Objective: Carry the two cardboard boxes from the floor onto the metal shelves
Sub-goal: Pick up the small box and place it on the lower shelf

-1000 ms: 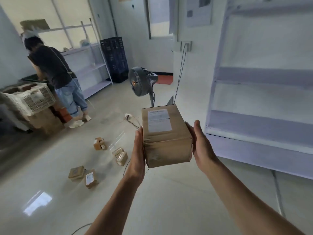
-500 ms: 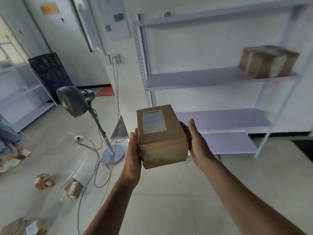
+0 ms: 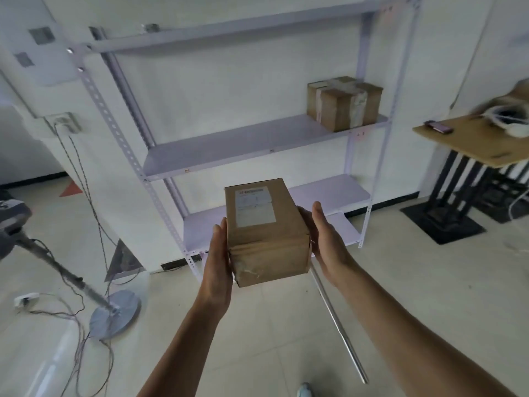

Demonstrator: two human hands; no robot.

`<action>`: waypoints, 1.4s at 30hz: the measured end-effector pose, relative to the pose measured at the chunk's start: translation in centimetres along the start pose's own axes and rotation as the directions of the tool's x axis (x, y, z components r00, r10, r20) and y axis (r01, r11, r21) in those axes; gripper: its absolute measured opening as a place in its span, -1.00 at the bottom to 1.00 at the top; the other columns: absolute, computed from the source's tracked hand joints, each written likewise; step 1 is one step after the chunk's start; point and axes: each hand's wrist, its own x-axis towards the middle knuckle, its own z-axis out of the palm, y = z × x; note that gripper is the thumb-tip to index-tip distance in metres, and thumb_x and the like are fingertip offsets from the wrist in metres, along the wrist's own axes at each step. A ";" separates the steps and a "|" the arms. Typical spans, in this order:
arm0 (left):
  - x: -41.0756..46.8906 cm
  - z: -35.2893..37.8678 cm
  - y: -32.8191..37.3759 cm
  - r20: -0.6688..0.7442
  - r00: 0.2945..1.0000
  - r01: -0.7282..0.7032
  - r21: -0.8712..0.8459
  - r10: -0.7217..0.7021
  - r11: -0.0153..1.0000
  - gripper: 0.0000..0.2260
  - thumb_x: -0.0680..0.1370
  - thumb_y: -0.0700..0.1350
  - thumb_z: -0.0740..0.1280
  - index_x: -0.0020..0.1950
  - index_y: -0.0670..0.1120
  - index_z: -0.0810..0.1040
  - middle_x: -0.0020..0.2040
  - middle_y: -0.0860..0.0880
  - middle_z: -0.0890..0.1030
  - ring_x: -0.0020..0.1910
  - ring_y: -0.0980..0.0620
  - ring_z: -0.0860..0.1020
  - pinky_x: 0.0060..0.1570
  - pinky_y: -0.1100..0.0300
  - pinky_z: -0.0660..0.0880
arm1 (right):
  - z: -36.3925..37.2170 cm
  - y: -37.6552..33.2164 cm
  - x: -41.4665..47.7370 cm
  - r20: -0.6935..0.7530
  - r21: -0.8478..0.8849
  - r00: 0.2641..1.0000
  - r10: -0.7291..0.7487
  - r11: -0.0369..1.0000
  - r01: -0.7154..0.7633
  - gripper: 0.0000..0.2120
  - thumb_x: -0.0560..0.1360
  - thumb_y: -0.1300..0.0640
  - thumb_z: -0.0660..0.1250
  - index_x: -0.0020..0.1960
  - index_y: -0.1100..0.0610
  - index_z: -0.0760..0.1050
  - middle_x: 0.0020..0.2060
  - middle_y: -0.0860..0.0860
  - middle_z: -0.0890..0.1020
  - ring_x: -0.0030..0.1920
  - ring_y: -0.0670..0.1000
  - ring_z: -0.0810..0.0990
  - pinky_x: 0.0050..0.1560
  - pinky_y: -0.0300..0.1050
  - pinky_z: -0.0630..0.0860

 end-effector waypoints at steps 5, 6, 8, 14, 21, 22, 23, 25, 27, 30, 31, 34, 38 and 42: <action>8.9 3.5 -3.1 0.051 0.998 0.049 -0.020 -0.048 0.999 -0.43 0.76 0.26 -0.06 0.64 0.06 0.43 0.56 -0.09 0.54 0.57 -0.18 0.47 0.55 -0.39 0.30 | -5.3 -1.0 6.9 -0.075 -0.011 0.997 0.001 1.000 -0.002 -0.48 0.67 -0.24 -0.07 0.34 -0.06 0.53 0.23 -0.10 0.68 0.25 -0.11 0.62 0.22 -0.18 0.51; 10.6 4.3 -3.7 0.061 0.997 0.058 -0.023 -0.056 0.998 -0.43 0.75 0.27 -0.05 0.63 0.06 0.43 0.55 -0.08 0.55 0.56 -0.18 0.48 0.54 -0.38 0.31 | -6.4 -1.1 8.2 -0.096 0.001 0.995 0.014 1.000 -0.014 -0.47 0.68 -0.23 -0.06 0.39 -0.01 0.51 0.27 -0.08 0.66 0.28 -0.09 0.61 0.21 -0.18 0.50; 13.8 6.0 -4.7 0.082 0.993 0.083 -0.039 -0.079 0.996 -0.42 0.74 0.29 -0.03 0.62 0.06 0.45 0.54 -0.07 0.57 0.54 -0.17 0.50 0.53 -0.37 0.34 | -8.9 -1.3 10.9 -0.139 0.011 0.990 0.037 0.999 -0.036 -0.46 0.68 -0.23 -0.04 0.43 0.02 0.48 0.31 -0.07 0.63 0.33 -0.06 0.58 0.25 -0.16 0.47; 21.5 10.7 -7.8 0.134 0.980 0.149 -0.002 -0.148 0.989 -0.44 0.73 0.30 -0.04 0.64 0.13 0.42 0.57 0.06 0.53 0.60 -0.06 0.43 0.62 -0.29 0.22 | -15.0 -2.3 16.2 -0.237 0.009 0.970 0.056 0.998 -0.056 -0.51 0.68 -0.21 -0.03 0.30 -0.04 0.58 0.17 -0.11 0.71 0.21 -0.10 0.64 0.09 -0.15 0.50; 28.7 16.0 -11.3 0.153 0.960 0.230 0.045 -0.234 0.972 -0.37 0.64 0.40 0.00 0.65 0.21 0.38 0.62 0.18 0.45 0.64 0.05 0.34 0.64 -0.25 0.17 | -22.0 -2.0 22.6 -0.268 0.050 0.958 0.102 0.994 -0.092 -0.51 0.68 -0.19 -0.01 0.25 0.01 0.61 0.08 -0.12 0.74 0.11 -0.15 0.69 0.03 -0.20 0.54; 29.8 17.0 -11.8 0.147 0.957 0.245 0.060 -0.251 0.968 -0.34 0.62 0.43 0.00 0.66 0.20 0.36 0.64 0.18 0.42 0.66 0.05 0.32 0.65 -0.26 0.16 | -23.3 -1.8 23.8 -0.270 0.055 0.957 0.110 0.994 -0.099 -0.50 0.68 -0.20 0.00 0.26 0.02 0.60 0.08 -0.12 0.74 0.11 -0.15 0.68 0.04 -0.20 0.55; 31.0 18.0 -12.5 0.142 0.953 0.258 0.075 -0.267 0.963 -0.30 0.60 0.45 0.00 0.68 0.19 0.33 0.66 0.17 0.39 0.67 0.04 0.30 0.65 -0.28 0.14 | -24.7 -1.6 24.9 -0.272 0.068 0.954 0.122 0.992 -0.107 -0.50 0.67 -0.21 0.01 0.28 0.03 0.60 0.09 -0.12 0.74 0.13 -0.13 0.68 0.06 -0.17 0.55; 33.4 20.1 -14.0 0.123 0.947 0.287 0.093 -0.297 0.954 -0.23 0.56 0.50 0.02 0.70 0.17 0.29 0.69 0.15 0.34 0.68 0.03 0.27 0.65 -0.29 0.12 | -27.6 -1.4 27.3 -0.260 0.091 0.954 0.149 0.987 -0.130 -0.50 0.66 -0.24 0.03 0.29 0.01 0.59 0.13 -0.09 0.73 0.15 -0.09 0.68 0.13 -0.10 0.56; 35.8 22.6 -15.4 0.098 0.939 0.319 0.103 -0.329 0.942 -0.21 0.51 0.55 0.05 0.68 0.22 0.32 0.69 0.15 0.33 0.68 0.02 0.26 0.65 -0.30 0.13 | -30.9 -1.2 29.9 -0.234 0.111 0.955 0.184 0.981 -0.161 -0.51 0.66 -0.25 0.03 0.27 -0.01 0.60 0.12 -0.08 0.73 0.15 -0.07 0.68 0.15 -0.07 0.57; 39.1 26.6 -17.4 0.056 0.927 0.368 0.064 -0.371 0.928 -0.30 0.52 0.56 0.07 0.59 0.31 0.42 0.70 0.13 0.31 0.69 0.02 0.23 0.64 -0.32 0.12 | -36.2 -1.3 33.6 -0.214 0.128 0.952 0.219 0.972 -0.195 -0.51 0.65 -0.25 0.04 0.27 -0.01 0.60 0.13 -0.07 0.73 0.17 -0.05 0.67 0.17 -0.04 0.57; 40.1 27.9 -17.9 0.054 0.919 0.389 0.046 -0.391 0.920 -0.28 0.50 0.58 0.10 0.58 0.31 0.44 0.70 0.13 0.32 0.69 0.01 0.24 0.63 -0.33 0.13 | -37.8 -1.5 34.8 -0.208 0.137 0.950 0.234 0.968 -0.209 -0.50 0.65 -0.26 0.05 0.28 0.00 0.60 0.14 -0.06 0.73 0.20 -0.03 0.66 0.21 -0.02 0.56; 42.7 31.6 -19.2 0.030 0.903 0.427 0.028 -0.428 0.904 -0.17 0.39 0.65 0.18 0.57 0.30 0.46 0.65 0.15 0.40 0.65 -0.03 0.32 0.59 -0.37 0.21 | -42.4 -1.6 37.9 -0.172 0.115 0.945 0.277 0.959 -0.260 -0.50 0.66 -0.24 0.04 0.29 0.00 0.60 0.16 -0.05 0.72 0.22 -0.03 0.65 0.30 0.00 0.52; 45.4 35.2 -20.9 -0.001 0.886 0.464 0.005 -0.464 0.886 -0.19 0.43 0.63 0.16 0.59 0.26 0.46 0.62 0.16 0.45 0.63 -0.03 0.34 0.57 -0.35 0.24 | -46.7 -1.3 41.8 -0.113 0.054 0.938 0.327 0.945 -0.323 -0.46 0.65 -0.28 0.01 0.29 0.00 0.61 0.20 -0.02 0.70 0.29 0.01 0.60 0.34 -0.03 0.46; 47.7 37.4 -22.6 -0.028 0.855 0.517 -0.023 -0.517 0.856 -0.22 0.52 0.55 0.08 0.64 0.20 0.41 0.61 0.17 0.46 0.62 0.01 0.35 0.57 -0.34 0.23 | -49.5 -0.6 45.2 -0.087 0.017 0.921 0.380 0.925 -0.380 -0.44 0.64 -0.31 0.00 0.31 -0.01 0.58 0.27 -0.07 0.65 0.37 -0.06 0.52 0.37 -0.06 0.38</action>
